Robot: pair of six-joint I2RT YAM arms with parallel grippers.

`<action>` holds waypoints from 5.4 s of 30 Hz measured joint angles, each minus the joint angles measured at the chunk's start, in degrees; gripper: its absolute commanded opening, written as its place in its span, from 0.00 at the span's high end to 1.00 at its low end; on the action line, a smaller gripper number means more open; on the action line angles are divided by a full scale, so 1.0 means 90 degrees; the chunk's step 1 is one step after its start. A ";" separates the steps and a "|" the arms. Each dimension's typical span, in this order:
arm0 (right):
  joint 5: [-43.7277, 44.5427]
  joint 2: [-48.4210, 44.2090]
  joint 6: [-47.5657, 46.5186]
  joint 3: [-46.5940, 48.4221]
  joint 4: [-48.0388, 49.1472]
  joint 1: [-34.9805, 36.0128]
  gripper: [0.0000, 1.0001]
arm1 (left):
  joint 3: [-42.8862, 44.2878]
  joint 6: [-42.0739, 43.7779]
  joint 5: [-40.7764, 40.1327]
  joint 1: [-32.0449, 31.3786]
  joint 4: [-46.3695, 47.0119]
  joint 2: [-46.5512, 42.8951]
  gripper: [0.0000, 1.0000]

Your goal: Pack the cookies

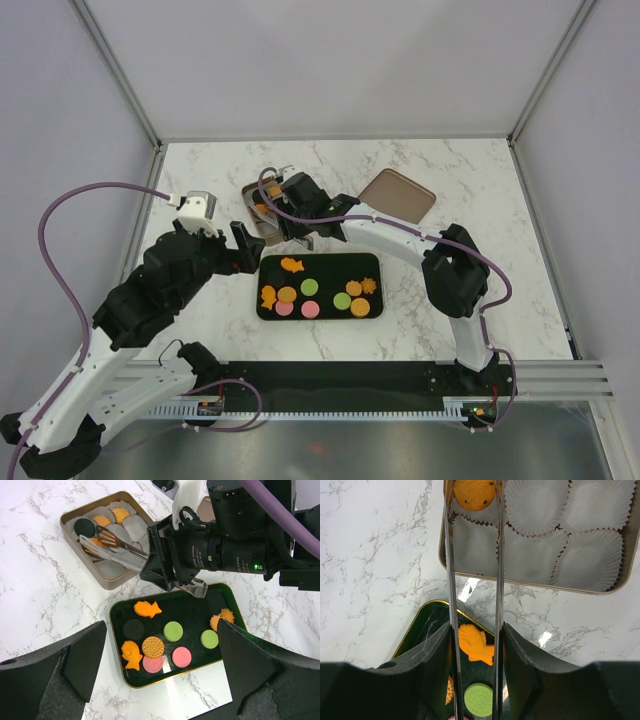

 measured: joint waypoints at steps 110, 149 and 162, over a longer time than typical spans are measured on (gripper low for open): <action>0.0187 -0.5173 0.0476 -0.4182 -0.2956 0.0228 0.70 | -0.0243 0.0148 0.0508 0.0000 0.0549 0.0350 0.00; -0.0044 -0.0017 -0.0029 0.0746 -0.1022 -0.0486 0.71 | -0.0070 0.0146 0.0313 0.0000 0.0044 -0.0061 0.00; 0.0080 0.0177 -0.0027 0.0784 -0.0865 -0.0488 0.55 | -0.0070 0.0146 0.0233 0.0000 0.0002 -0.0121 0.00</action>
